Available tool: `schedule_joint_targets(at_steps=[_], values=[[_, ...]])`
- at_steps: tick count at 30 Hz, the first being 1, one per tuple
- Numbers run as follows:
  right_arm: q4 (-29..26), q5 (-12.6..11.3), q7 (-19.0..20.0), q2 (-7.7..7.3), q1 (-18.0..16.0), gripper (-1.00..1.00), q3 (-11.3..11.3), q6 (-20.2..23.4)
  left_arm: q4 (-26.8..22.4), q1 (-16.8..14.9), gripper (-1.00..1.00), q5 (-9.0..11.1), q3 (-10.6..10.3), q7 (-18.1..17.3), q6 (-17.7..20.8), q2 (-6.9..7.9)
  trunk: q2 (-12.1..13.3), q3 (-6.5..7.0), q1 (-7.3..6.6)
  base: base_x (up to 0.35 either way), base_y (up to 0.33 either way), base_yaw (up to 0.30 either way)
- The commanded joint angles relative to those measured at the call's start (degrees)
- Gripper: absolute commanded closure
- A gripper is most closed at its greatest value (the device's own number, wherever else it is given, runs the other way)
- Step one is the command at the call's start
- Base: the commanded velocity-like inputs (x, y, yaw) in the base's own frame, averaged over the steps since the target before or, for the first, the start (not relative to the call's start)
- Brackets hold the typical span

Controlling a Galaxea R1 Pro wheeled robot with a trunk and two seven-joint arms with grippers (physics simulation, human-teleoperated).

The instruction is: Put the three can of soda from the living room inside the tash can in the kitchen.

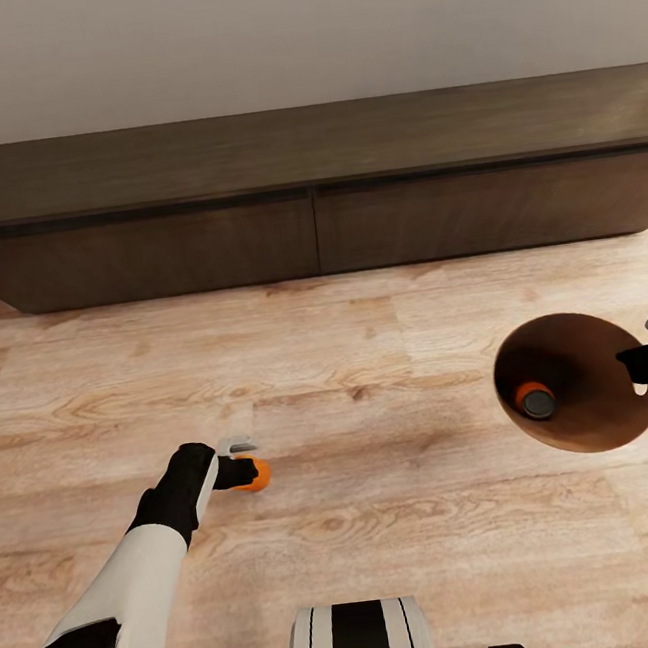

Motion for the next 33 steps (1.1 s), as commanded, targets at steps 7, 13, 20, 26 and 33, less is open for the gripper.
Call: schedule_joint_targets(at_steps=[7, 13, 20, 26, 33], values=[[0.00, -0.47, 0.30, 0.04, -0.03, 1.00, -0.01, 0.16, 0.06, 0.02, 1.00, -0.32, 0.02, 0.21, 0.01, -0.05, 0.07, 1.11, -0.13, 0.000, 0.000, 0.000], [-0.01, -0.47, 0.24, 0.08, 0.02, 1.00, 0.04, 0.16, 0.06, 0.02, 1.00, -0.32, 0.05, 0.20, -0.03, -0.07, 0.15, 2.44, -0.29, 0.000, 0.000, 0.000], [-0.01, 0.66, 0.28, 0.20, 0.23, 1.00, 0.87, 0.16, 0.07, 0.03, 1.00, -0.32, 0.05, 0.15, -0.04, -0.08, 1.79, 3.82, -1.24, 0.000, 0.000, 0.000], [-0.08, 2.16, 0.32, 0.46, 0.31, 1.00, 1.22, 0.16, 0.04, 0.02, 1.00, -0.32, -0.01, -0.12, 0.08, -0.01, 4.20, 4.90, -2.56, 0.000, 0.000, 0.000], [-0.09, 2.48, 0.32, 0.58, 0.33, 1.00, 4.28, 0.16, 0.08, 0.02, 1.00, -0.34, -0.03, -0.28, 0.14, -0.01, 7.00, 6.16, -4.10, 0.000, 0.000, 0.000]])
